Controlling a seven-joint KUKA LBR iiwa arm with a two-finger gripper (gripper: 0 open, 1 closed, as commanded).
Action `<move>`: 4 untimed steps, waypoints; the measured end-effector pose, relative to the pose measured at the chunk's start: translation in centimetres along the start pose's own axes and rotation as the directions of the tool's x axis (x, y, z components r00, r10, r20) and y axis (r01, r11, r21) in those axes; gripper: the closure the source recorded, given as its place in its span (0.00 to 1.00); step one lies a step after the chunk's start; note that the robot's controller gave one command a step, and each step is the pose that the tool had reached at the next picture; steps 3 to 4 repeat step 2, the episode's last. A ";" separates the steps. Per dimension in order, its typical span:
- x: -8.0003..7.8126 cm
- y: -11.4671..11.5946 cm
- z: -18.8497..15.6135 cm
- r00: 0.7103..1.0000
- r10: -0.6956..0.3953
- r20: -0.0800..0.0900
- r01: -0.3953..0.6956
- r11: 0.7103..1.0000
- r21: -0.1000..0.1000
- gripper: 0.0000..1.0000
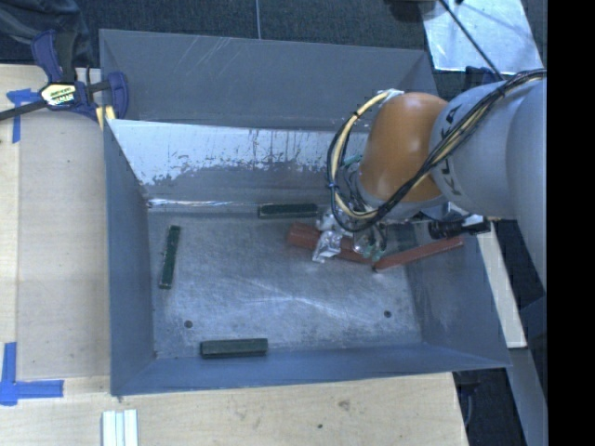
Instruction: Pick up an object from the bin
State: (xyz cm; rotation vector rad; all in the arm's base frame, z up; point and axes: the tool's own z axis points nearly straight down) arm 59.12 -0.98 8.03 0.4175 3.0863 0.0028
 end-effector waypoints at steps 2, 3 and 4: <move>0.4 -0.1 -3.8 1.000 -0.006 -0.029 0.006 1.000 0.006 1.00; 0.4 -0.1 -3.8 1.000 -0.006 -0.029 0.006 1.000 0.006 1.00; 0.4 -0.1 -3.8 1.000 -0.006 -0.029 0.006 1.000 0.006 1.00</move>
Offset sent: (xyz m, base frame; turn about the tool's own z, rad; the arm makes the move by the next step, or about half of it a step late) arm -0.0001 -0.0001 0.1115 -0.0001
